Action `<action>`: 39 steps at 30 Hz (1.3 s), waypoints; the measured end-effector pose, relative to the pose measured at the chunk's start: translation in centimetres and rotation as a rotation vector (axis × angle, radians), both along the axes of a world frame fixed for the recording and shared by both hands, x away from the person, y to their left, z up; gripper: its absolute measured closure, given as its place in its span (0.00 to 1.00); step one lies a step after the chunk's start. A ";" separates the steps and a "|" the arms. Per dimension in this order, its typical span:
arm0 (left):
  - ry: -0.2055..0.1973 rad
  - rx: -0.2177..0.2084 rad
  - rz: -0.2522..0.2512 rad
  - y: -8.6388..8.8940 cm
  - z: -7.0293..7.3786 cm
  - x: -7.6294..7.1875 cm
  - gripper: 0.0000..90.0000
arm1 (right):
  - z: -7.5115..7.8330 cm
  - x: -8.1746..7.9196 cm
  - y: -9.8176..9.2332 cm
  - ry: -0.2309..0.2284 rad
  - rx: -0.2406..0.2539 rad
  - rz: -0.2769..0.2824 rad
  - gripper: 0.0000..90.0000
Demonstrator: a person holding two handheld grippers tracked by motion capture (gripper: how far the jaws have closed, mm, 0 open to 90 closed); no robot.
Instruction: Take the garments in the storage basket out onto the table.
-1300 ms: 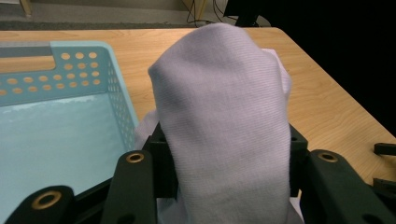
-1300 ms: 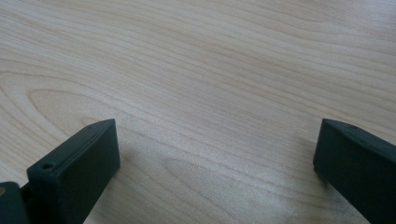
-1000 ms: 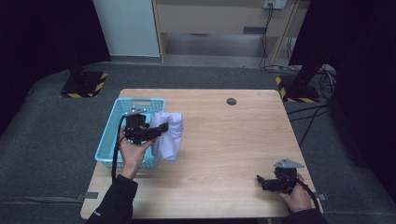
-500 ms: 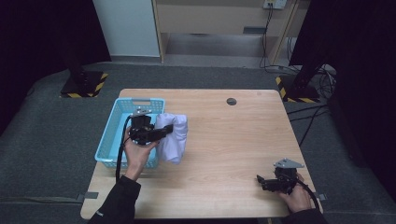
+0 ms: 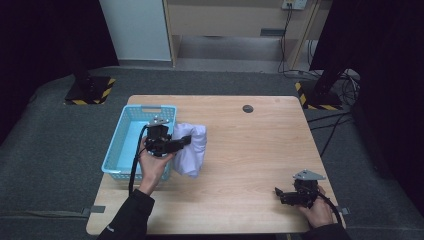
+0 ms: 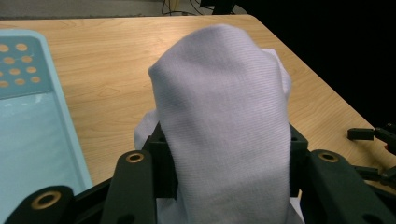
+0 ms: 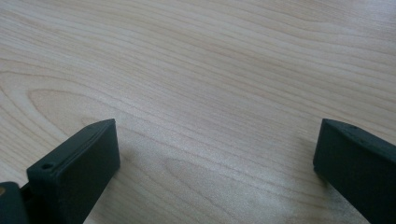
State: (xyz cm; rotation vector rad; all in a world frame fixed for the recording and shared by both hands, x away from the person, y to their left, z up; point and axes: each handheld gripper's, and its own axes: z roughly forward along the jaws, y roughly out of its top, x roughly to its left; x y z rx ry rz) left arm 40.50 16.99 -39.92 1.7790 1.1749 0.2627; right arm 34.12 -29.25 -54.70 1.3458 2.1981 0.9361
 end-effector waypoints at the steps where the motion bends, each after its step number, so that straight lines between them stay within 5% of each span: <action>1: 0.000 -0.003 0.001 -0.1 0.0 0.0 0.59 | 0.0 0.0 0.0 0.000 0.000 0.000 0.01; 17: 0.003 -0.017 -0.039 -1.6 -0.3 -0.1 0.59 | 0.0 0.0 0.0 0.000 0.000 0.000 0.01; 39: 0.009 0.028 -0.090 -4.7 -0.9 0.1 0.59 | 0.0 0.0 0.0 0.000 -0.001 0.000 0.01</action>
